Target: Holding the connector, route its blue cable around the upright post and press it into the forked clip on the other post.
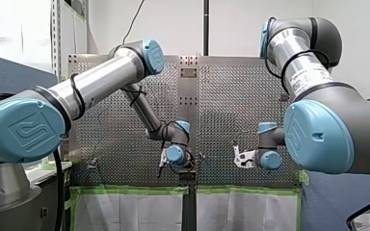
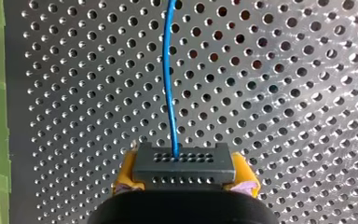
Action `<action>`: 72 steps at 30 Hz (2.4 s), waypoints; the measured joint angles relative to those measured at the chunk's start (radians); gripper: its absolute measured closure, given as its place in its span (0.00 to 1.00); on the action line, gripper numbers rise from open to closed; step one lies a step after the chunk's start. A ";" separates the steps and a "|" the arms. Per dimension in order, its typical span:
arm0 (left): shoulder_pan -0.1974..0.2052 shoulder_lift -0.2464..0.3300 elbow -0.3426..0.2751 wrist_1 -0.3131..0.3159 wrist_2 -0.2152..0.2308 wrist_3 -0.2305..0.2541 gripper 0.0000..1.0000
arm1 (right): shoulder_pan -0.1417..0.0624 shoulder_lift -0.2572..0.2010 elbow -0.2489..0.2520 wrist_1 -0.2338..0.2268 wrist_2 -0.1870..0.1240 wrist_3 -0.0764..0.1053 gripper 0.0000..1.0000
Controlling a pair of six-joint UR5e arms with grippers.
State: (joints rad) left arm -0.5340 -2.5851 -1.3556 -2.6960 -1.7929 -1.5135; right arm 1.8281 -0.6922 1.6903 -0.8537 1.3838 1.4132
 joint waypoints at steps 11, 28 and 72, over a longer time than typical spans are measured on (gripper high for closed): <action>0.000 0.000 -0.004 -0.048 -0.002 -0.017 0.00 | 0.001 0.000 0.000 0.016 0.000 0.000 1.00; 0.000 0.013 -0.011 0.002 0.065 -0.082 0.00 | 0.002 0.000 0.000 0.019 0.000 0.000 1.00; 0.000 0.109 -0.186 0.097 0.114 -0.100 0.00 | 0.003 0.000 -0.003 0.033 -0.009 -0.005 1.00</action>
State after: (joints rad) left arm -0.5342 -2.4764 -1.5415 -2.5990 -1.6791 -1.6139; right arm 1.8308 -0.6925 1.6868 -0.8208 1.3746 1.4085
